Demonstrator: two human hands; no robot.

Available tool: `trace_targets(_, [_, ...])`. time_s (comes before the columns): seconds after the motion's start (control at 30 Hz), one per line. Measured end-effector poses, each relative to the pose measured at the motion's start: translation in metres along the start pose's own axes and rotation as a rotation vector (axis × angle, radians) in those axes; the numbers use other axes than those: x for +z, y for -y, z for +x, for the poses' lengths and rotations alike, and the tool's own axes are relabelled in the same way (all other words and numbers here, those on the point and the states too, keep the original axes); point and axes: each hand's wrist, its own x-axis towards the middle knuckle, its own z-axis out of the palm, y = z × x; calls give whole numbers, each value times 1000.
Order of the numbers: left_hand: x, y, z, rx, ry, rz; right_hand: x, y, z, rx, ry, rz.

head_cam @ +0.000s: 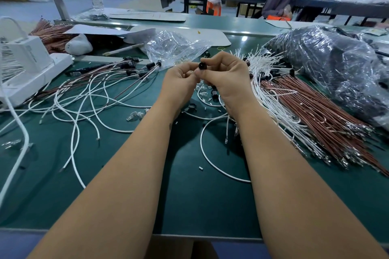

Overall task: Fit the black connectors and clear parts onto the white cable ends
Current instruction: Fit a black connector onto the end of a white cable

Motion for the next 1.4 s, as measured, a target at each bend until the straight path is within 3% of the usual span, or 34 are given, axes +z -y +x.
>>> trace_targets(0.37, [0,5,5,4,-44,30,0,-3,3,-22,-88,-110])
trace_targets(0.53, [-3,4,5,49,-101,48,-4,-6,7,81,-169,-74])
trace_targets(0.7, [-2,3,3,69,-101,68,0,-13,6,170,-117,-49])
trace_targets(1.13, [-5,4,5,70,-124,95,-3,-12,7,157,-185,31])
trace_targets(1.4, [-2,3,4,131,-116,161,0,-14,7,181,-123,-55])
